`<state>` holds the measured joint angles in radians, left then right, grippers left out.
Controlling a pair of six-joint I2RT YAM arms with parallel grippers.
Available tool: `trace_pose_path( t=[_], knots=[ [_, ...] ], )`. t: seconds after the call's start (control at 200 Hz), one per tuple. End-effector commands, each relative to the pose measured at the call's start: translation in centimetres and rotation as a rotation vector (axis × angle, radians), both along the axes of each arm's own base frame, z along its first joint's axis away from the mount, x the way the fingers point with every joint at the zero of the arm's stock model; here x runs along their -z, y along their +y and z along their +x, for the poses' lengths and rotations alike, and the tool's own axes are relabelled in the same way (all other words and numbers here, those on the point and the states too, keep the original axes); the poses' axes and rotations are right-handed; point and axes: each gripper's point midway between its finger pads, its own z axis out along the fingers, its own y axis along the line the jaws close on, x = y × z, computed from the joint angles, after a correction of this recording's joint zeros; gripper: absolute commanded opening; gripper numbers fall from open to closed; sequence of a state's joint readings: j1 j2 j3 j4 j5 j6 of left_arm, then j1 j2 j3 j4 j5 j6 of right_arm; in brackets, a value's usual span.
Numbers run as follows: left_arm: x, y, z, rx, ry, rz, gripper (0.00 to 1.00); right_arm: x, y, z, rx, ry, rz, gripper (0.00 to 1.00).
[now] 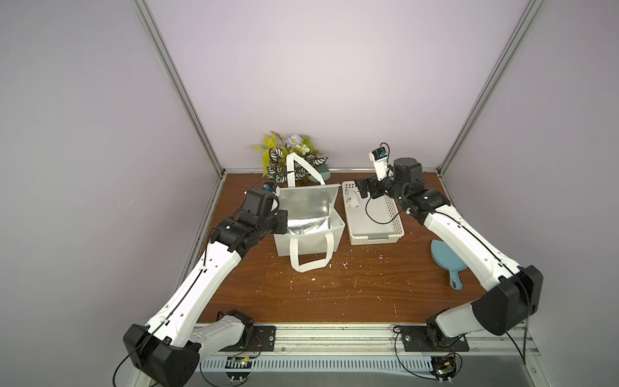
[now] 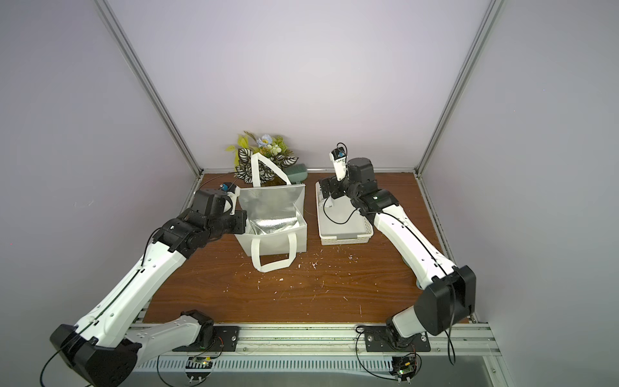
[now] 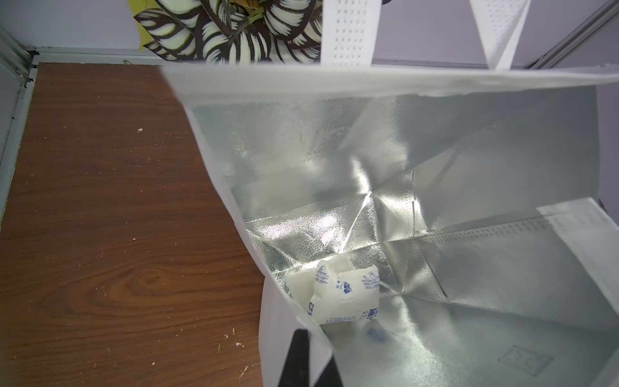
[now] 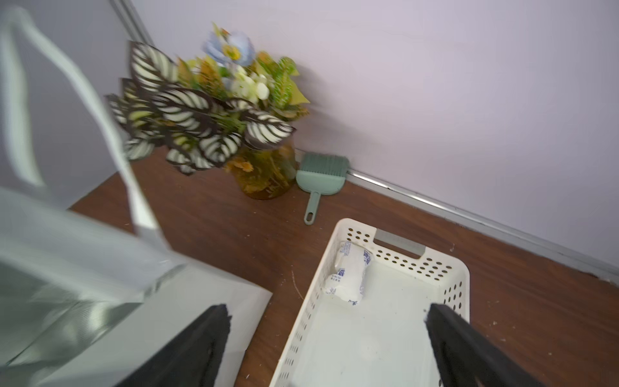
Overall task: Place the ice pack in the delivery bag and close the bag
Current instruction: Pick up the ice pack from the bin.
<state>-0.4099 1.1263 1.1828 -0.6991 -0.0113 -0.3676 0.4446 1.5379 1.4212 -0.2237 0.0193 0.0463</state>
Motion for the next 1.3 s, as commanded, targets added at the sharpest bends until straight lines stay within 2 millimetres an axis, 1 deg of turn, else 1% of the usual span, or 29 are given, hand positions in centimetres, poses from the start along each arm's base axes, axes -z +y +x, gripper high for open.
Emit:
trace_pose_path(
  t=[0.0,0.025,0.05,0.09,0.155,0.22,0.31,0.315,0.515,0.585,0.69,0.826,0.941,1.021,1.096,1.146,1.191,1.201,1.261,1.276,1.296],
  knots=[
    [-1.8,-0.1,0.7,-0.007,-0.040,-0.029,0.00,3.5,-1.5,3.7,0.155,0.047,0.051,0.99],
    [-1.8,-0.2,0.7,-0.006,-0.040,-0.031,0.00,4.6,-1.5,4.3,0.170,0.067,0.049,0.99],
    [-1.8,-0.2,0.7,-0.006,-0.039,-0.030,0.00,5.2,-1.5,5.0,0.181,0.080,0.047,0.99],
    [-1.9,-0.1,0.7,-0.008,-0.041,-0.031,0.00,6.9,-1.1,6.2,0.182,0.120,0.041,0.95],
    [-2.0,-0.1,0.7,-0.008,-0.045,-0.030,0.00,9.0,-0.6,7.5,0.191,0.163,0.031,0.91],
    [-2.1,-0.1,0.6,-0.008,-0.048,-0.031,0.00,11.2,-0.3,8.7,0.205,0.211,0.022,0.85],
    [-2.2,-0.1,0.6,-0.005,-0.050,-0.034,0.00,14.0,-0.1,10.1,0.228,0.267,0.021,0.82],
    [-2.2,-0.1,0.6,-0.005,-0.051,-0.035,0.00,14.4,0.0,10.3,0.227,0.275,0.020,0.82],
    [-2.1,-0.1,0.7,-0.006,-0.047,-0.031,0.01,18.0,2.1,12.4,0.187,0.357,0.042,0.81],
    [-2.1,-0.1,0.7,-0.006,-0.047,-0.028,0.01,19.3,2.7,12.8,0.169,0.407,0.029,0.81],
    [-2.1,-0.1,0.7,-0.008,-0.048,-0.028,0.01,21.4,3.4,12.5,0.139,0.478,0.015,0.80],
    [-2.1,0.0,0.8,-0.010,-0.046,-0.024,0.01,23.9,3.2,12.0,0.142,0.521,-0.006,0.80],
    [-1.9,0.0,0.9,-0.010,-0.042,-0.020,0.01,25.5,2.9,12.1,0.151,0.534,-0.036,0.80],
    [-1.9,-0.1,0.9,-0.009,-0.040,-0.023,0.00,26.2,2.8,12.2,0.154,0.540,-0.054,0.79],
    [-1.9,-0.1,0.9,-0.008,-0.040,-0.023,0.01,26.7,2.5,12.4,0.165,0.537,-0.077,0.72],
    [-1.8,-0.1,0.9,-0.009,-0.039,-0.024,0.01,26.6,2.5,12.5,0.156,0.525,-0.081,0.59],
    [-1.8,-0.1,0.8,-0.008,-0.039,-0.025,0.01,26.4,2.6,12.6,0.149,0.517,-0.081,0.53],
    [-1.8,-0.1,0.8,-0.009,-0.039,-0.025,0.01,26.3,2.6,12.6,0.148,0.515,-0.080,0.51],
    [-1.9,0.0,0.7,-0.009,-0.043,-0.026,0.00,25.8,2.6,12.5,0.142,0.505,-0.078,0.25],
    [-1.9,0.0,0.7,-0.009,-0.044,-0.026,0.01,25.6,2.5,12.5,0.142,0.502,-0.077,0.20],
    [-2.0,0.0,0.7,-0.009,-0.044,-0.027,0.01,25.3,2.6,12.4,0.141,0.496,-0.074,0.17]
  ],
)
